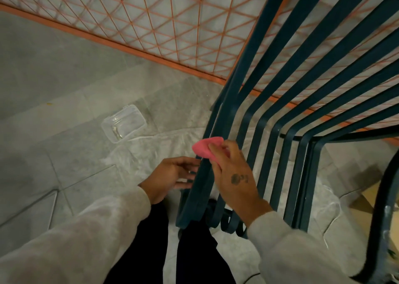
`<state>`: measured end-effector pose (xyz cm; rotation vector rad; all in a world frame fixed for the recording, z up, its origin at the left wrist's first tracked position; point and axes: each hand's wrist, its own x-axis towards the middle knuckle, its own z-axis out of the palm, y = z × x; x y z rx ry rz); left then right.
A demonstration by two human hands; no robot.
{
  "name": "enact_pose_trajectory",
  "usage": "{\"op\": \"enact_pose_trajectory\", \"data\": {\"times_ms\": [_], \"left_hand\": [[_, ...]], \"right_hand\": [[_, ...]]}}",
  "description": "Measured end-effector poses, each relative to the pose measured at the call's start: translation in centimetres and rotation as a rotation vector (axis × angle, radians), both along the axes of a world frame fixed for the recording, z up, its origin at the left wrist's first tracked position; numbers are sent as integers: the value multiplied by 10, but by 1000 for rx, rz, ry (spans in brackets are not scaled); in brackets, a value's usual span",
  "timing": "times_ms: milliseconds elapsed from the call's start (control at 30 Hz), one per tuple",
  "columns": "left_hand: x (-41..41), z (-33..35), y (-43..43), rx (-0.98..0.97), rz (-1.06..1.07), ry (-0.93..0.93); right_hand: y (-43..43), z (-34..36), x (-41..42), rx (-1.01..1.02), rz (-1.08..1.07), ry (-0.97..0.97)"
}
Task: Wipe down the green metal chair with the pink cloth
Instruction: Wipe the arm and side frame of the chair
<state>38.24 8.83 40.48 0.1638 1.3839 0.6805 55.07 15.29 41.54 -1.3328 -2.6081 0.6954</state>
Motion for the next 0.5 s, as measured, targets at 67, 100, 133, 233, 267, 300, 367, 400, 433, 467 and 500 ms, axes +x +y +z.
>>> {"op": "enact_pose_trajectory", "data": {"times_ms": [67,100,133,233,267,300,367,400,433,467,500], "left_hand": [[3,-6,-18,-40,2,-2],[7,-8,-27,-50,5,0],[8,-10,-31,-50,8,3],[15,-11,-47,-59,45,8],[15,-12,-51,-55,48,7],[15,-12,-56,-48,45,6],[15,-13,-64,-31,38,8],[16,-13,-69,-27,29,25],[17,-13,-72,-28,16,51],[17,-13,-74,-29,2,74],[18,-12,-77,-29,-8,85]], "right_hand": [[-27,2,10,-17,79,-24],[-39,3,15,-26,115,-36],[-41,2,18,-29,153,-53],[-25,2,23,13,254,-97],[-13,0,23,42,245,-90],[-1,0,21,67,217,-81],[23,1,13,108,136,-65],[29,2,8,112,109,-78],[32,2,4,108,96,-98],[28,1,2,108,99,-104],[20,1,2,108,100,-100]]}}
